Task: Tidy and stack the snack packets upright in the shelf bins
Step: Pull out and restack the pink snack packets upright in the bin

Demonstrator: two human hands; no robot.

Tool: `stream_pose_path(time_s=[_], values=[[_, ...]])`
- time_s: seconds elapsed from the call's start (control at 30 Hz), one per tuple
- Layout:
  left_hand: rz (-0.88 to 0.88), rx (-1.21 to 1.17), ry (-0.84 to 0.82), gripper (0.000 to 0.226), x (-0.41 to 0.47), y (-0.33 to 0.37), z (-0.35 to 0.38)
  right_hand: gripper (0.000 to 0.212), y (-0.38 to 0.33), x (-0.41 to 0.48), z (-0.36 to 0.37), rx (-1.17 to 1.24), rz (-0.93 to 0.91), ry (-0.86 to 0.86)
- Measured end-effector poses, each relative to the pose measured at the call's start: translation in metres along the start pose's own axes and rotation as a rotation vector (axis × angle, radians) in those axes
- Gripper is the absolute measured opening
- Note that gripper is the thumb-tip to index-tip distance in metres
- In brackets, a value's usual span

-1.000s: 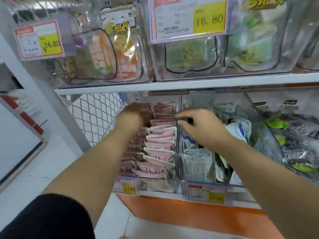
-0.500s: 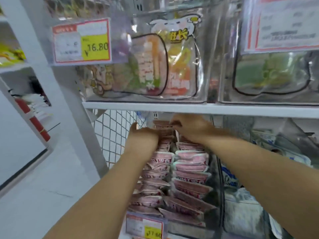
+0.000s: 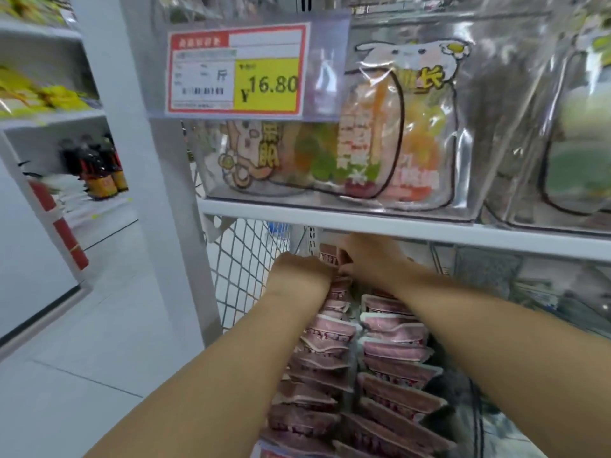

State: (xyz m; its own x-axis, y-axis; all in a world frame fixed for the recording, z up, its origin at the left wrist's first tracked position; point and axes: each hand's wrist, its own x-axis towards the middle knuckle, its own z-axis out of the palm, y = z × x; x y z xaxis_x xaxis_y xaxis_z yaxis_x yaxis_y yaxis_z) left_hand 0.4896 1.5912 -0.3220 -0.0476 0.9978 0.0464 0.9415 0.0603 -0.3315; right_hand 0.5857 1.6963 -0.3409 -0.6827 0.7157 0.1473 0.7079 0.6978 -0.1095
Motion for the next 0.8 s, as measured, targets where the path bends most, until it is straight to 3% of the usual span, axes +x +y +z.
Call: stream_pose_path(time_s=[0.1,0.13,0.17,0.3,0.4,0.53,0.8], values=[[0.045,0.057,0.160,0.021,-0.009,-0.003,0.001,0.009,0.004,-0.010,-0.004,0.085,0.003,0.059],[0.024,0.093,0.178,0.036,-0.008,-0.003,0.008,0.006,0.005,-0.011,-0.005,0.107,-0.001,0.071],[0.022,0.122,0.177,0.045,-0.006,-0.002,0.013,0.005,0.004,-0.012,-0.006,0.125,-0.012,0.073],[0.052,0.053,0.106,0.033,0.015,-0.001,0.022,0.011,-0.001,-0.006,-0.004,0.036,-0.104,0.000],[0.032,0.014,0.059,0.029,0.020,-0.005,0.019,0.017,0.004,-0.003,0.000,0.058,-0.071,-0.035],[0.034,-0.064,0.349,0.036,-0.006,-0.011,0.010,0.017,0.010,-0.009,-0.007,0.297,0.032,0.036],[0.046,-0.245,0.097,0.053,-0.024,-0.010,0.026,0.025,0.001,-0.016,-0.001,0.064,-0.047,-0.201]])
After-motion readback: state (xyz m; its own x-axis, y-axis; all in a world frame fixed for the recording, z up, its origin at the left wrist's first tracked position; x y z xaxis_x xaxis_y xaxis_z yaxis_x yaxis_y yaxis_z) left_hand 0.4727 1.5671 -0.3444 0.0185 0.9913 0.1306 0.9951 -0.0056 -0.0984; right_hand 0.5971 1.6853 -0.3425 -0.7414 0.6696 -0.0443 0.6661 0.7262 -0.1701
